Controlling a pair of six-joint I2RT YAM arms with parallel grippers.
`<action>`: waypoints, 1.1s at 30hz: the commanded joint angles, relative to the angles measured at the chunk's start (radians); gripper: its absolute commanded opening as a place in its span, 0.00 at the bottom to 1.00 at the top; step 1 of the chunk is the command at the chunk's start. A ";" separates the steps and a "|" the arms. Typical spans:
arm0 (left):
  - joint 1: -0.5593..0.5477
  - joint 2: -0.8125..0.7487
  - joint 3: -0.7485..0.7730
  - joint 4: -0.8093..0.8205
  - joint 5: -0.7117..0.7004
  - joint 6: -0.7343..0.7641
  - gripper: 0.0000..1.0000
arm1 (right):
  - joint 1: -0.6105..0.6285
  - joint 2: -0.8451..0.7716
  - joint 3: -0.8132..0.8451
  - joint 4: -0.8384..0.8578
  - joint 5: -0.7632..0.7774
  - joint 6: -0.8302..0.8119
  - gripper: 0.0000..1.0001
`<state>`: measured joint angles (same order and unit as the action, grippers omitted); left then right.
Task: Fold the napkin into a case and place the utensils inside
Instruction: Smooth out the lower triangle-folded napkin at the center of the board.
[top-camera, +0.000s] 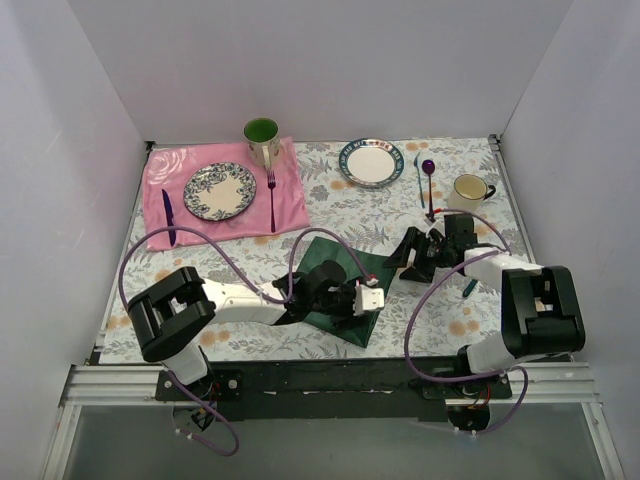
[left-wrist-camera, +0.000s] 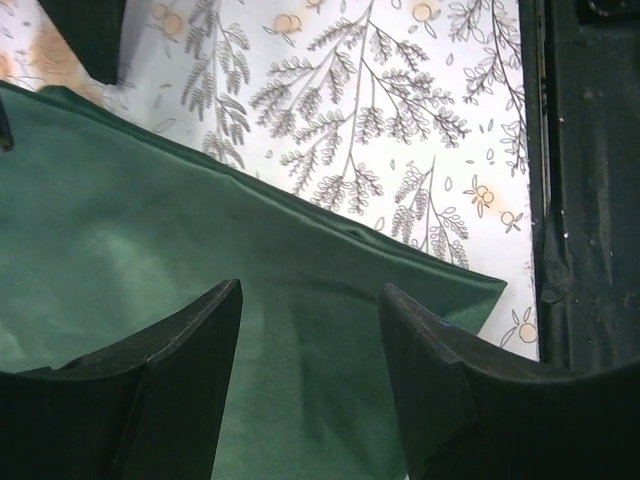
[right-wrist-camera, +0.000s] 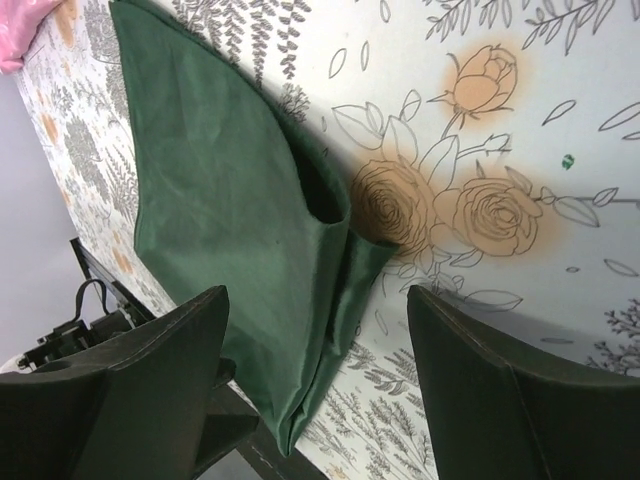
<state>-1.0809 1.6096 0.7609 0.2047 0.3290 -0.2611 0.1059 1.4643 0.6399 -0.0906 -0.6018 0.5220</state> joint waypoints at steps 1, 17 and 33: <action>-0.014 0.003 -0.025 0.035 0.001 0.014 0.55 | -0.003 0.051 0.006 0.081 -0.021 -0.002 0.77; -0.016 0.047 -0.066 0.002 0.062 0.052 0.30 | -0.006 0.148 0.078 0.120 0.010 -0.088 0.08; 0.074 -0.126 0.031 -0.187 0.186 -0.190 0.38 | 0.012 0.274 0.115 0.169 -0.052 -0.273 0.01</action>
<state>-1.0782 1.6112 0.7242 0.1314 0.4007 -0.3248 0.1066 1.7023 0.7238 0.0456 -0.6609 0.3515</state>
